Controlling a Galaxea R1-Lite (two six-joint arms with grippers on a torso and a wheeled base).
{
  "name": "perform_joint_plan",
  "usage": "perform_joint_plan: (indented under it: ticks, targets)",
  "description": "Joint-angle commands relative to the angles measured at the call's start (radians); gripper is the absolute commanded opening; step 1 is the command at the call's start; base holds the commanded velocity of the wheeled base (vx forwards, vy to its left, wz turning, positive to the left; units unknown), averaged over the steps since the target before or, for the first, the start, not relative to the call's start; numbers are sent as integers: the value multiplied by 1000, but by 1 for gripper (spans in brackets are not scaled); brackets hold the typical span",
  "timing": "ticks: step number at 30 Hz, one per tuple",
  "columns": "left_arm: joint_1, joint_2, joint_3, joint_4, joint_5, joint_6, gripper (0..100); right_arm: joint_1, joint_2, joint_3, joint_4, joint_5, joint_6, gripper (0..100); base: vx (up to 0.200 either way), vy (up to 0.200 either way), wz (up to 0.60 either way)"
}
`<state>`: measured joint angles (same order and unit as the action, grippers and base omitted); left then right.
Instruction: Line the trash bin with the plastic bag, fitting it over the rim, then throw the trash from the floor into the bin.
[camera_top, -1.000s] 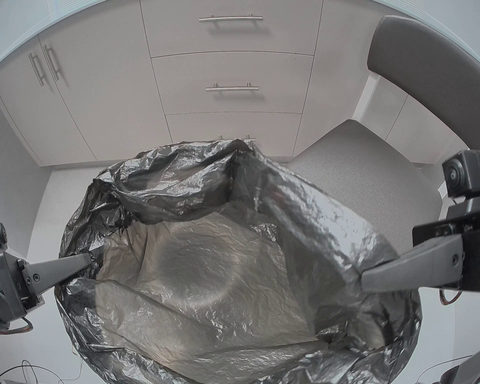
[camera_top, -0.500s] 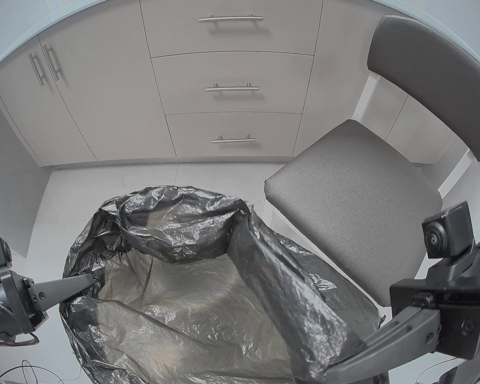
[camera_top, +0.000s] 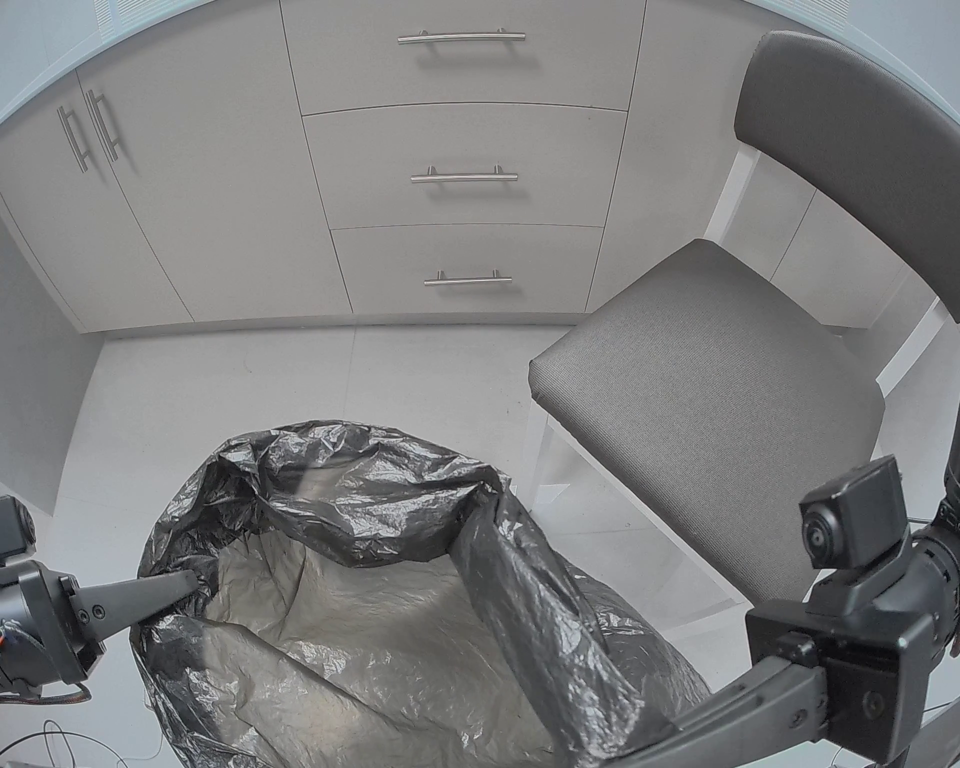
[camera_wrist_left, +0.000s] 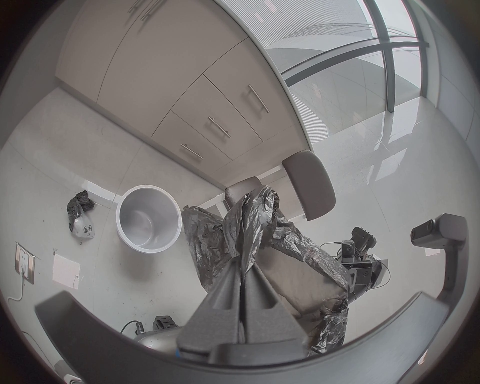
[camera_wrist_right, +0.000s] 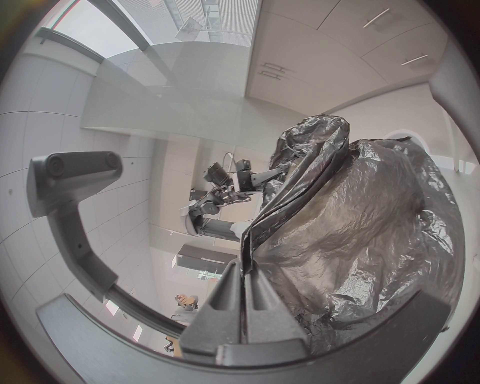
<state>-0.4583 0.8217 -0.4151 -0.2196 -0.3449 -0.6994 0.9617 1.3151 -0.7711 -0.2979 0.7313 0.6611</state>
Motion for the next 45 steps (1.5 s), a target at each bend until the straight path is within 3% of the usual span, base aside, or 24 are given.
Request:
perform_joint_plan:
  ticks: [1, 8, 14, 22, 30, 34, 45]
  targets:
    - [1, 30, 2, -3, 3, 0, 0, -9, 61, -8, -9, -72, -11, 0, 0, 0, 0]
    - [1, 146, -2, -53, 158, 29, 0, -9, 190, -57, -113, -299, -46, 0, 0, 0, 0]
    - [0, 229, -4, -116, 164, 31, 0, -21, 248, -128, -119, -366, -40, 0, 0, 0, 0]
    - [18, 393, -13, -247, 167, 27, 0, -90, 303, -220, -107, -368, -37, 0, 0, 0, 0]
    - [64, 436, -13, -256, 167, 20, 0, -116, 394, -298, -84, -363, -14, 0, 0, 0, 0]
    - [87, 436, -5, -253, 168, 17, 0, -109, 421, -376, -38, -359, 45, 0, 0, 0, 0]
    - [147, 482, 15, -248, 165, 26, 0, -64, 527, -519, 46, -362, 43, 0, 0, 0, 0]
